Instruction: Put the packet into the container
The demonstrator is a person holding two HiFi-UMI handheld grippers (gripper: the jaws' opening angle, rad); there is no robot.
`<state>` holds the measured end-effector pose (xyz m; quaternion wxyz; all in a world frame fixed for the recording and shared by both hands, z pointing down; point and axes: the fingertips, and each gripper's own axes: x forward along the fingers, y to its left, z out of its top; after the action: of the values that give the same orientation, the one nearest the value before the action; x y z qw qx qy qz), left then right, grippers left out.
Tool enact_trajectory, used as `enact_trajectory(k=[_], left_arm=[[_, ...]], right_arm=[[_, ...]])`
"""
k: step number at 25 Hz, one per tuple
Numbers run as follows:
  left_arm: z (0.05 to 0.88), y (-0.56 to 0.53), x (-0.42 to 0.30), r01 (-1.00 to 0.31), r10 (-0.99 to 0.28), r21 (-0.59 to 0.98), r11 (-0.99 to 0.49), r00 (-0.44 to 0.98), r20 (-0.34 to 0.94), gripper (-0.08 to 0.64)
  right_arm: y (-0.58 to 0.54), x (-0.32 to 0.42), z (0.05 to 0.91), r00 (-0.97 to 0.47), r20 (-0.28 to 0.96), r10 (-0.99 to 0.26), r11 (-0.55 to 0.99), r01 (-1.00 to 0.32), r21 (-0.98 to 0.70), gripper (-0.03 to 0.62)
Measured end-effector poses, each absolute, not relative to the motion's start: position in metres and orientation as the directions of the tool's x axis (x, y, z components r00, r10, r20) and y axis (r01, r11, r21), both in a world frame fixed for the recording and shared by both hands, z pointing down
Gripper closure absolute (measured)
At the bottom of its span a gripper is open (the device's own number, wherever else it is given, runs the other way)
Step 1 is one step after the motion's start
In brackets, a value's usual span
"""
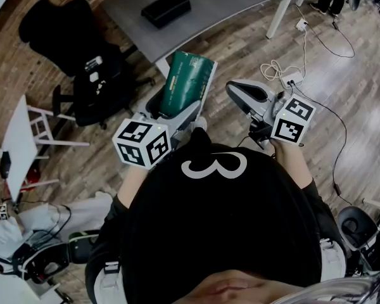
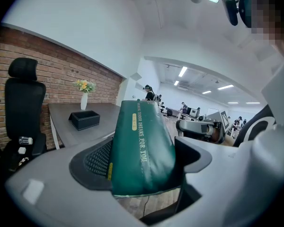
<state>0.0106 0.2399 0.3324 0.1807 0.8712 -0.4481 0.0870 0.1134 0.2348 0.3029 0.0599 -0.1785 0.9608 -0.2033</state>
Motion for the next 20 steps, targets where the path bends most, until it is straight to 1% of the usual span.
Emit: enact_trajectory(k=[5, 13, 17, 20], left_arm=[[0.34, 0.212, 0.002, -0.807, -0.742, 0.247, -0.536, 0.59, 0.318, 0.133], [0.337, 0.13, -0.02, -0.796, -0.722, 0.275, -0.539, 0.604, 0.336, 0.133], [0.342, 0.083, -0.034, -0.788, -0.706, 0.293, -0.542, 0.616, 0.35, 0.133], [0.346, 0.045, -0.049, -0.782, -0.696, 0.3, -0.546, 0.623, 0.357, 0.133]], right_arm=[[0.206, 0.108, 0.309, -0.921, -0.035, -0.387, 0.838, -0.336, -0.43, 0.592], [0.119, 0.09, 0.307, -0.911, -0.006, -0.413, 0.809, -0.363, -0.462, 0.592], [0.066, 0.079, 0.313, -0.889, 0.009, -0.457, 0.774, -0.402, -0.489, 0.591], [0.028, 0.065, 0.316, -0.885, 0.022, -0.465, 0.76, -0.412, -0.502, 0.592]])
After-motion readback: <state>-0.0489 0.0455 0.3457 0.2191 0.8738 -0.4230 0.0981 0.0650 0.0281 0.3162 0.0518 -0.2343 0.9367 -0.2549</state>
